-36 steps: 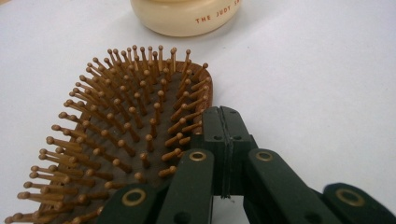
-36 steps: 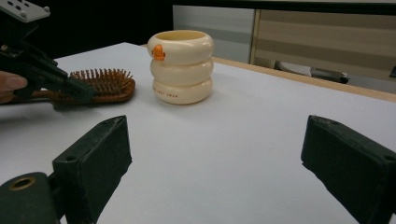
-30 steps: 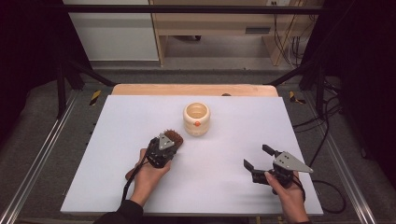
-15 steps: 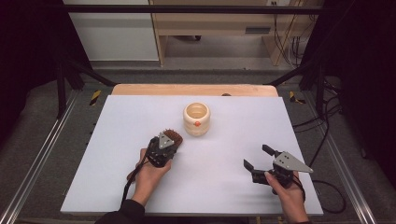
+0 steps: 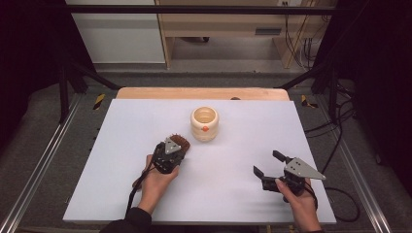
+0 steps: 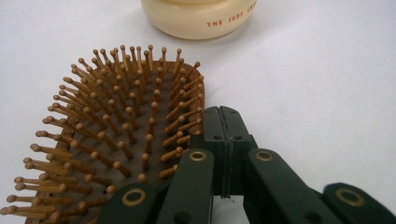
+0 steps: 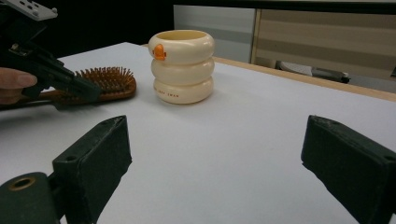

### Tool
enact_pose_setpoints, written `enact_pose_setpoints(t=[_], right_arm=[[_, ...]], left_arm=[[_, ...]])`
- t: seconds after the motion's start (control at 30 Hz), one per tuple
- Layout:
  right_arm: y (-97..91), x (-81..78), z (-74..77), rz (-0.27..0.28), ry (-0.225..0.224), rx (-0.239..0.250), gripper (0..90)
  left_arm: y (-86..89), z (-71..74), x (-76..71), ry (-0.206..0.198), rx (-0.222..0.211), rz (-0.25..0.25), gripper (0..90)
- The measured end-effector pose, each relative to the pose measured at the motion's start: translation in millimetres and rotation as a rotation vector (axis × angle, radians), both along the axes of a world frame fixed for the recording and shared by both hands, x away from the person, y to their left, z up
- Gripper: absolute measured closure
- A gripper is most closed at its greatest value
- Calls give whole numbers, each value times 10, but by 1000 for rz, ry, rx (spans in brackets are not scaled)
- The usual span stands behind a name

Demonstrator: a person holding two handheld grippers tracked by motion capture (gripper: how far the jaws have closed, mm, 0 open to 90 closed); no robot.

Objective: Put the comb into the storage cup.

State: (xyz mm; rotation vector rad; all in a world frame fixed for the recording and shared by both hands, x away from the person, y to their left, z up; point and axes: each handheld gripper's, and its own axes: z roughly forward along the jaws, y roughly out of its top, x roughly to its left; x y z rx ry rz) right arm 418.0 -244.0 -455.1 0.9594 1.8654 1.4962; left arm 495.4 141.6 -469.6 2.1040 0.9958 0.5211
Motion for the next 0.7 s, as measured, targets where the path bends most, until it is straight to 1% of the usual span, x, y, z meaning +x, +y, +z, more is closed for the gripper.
enact_pose_setpoints(t=[0.5,0.7], right_arm=[[0,0,-1,1,0,0,82],[3,1,0,2,0,-1,82]], left_arm=[[-10,-5,0,0,-1,4,900],[-20,17,-48,7,-9,-7,900]])
